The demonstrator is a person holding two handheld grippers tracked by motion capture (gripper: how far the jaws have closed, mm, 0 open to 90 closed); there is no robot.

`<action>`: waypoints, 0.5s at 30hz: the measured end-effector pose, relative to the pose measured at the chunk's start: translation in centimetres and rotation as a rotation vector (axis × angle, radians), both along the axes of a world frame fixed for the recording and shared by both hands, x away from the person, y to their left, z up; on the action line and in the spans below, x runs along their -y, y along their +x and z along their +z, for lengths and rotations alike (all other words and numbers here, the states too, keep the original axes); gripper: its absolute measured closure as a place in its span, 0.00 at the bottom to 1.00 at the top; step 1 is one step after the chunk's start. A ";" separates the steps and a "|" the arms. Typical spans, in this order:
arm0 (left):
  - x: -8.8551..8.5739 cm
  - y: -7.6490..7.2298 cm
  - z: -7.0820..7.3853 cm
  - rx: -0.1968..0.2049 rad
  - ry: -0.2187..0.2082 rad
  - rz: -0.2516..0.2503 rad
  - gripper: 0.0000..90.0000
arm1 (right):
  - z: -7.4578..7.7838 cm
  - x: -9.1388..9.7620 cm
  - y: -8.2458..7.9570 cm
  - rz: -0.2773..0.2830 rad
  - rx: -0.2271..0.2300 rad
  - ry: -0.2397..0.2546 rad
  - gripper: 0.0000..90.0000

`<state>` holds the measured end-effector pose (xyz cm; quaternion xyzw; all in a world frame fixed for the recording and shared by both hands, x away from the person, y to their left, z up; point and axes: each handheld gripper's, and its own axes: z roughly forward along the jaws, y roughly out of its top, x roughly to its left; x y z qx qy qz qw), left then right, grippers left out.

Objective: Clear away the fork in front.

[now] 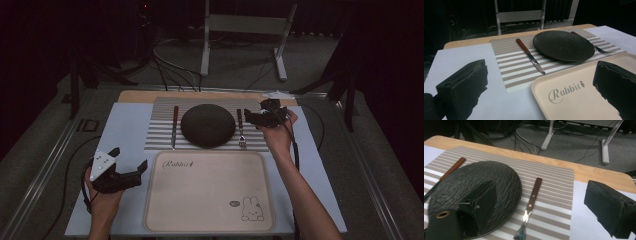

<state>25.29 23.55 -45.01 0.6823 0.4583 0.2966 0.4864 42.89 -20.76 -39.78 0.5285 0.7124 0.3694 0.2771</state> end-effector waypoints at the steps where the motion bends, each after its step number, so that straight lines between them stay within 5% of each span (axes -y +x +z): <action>1: 0.0 0.0 0.0 -0.001 0.003 -0.003 0.00 | -0.4 0.2 0.6 -0.007 -0.017 0.005 0.13; 15: 0.1 0.1 -0.1 -0.001 0.002 -0.004 0.00 | -1.9 -0.8 4.1 -0.028 -0.070 -0.043 0.13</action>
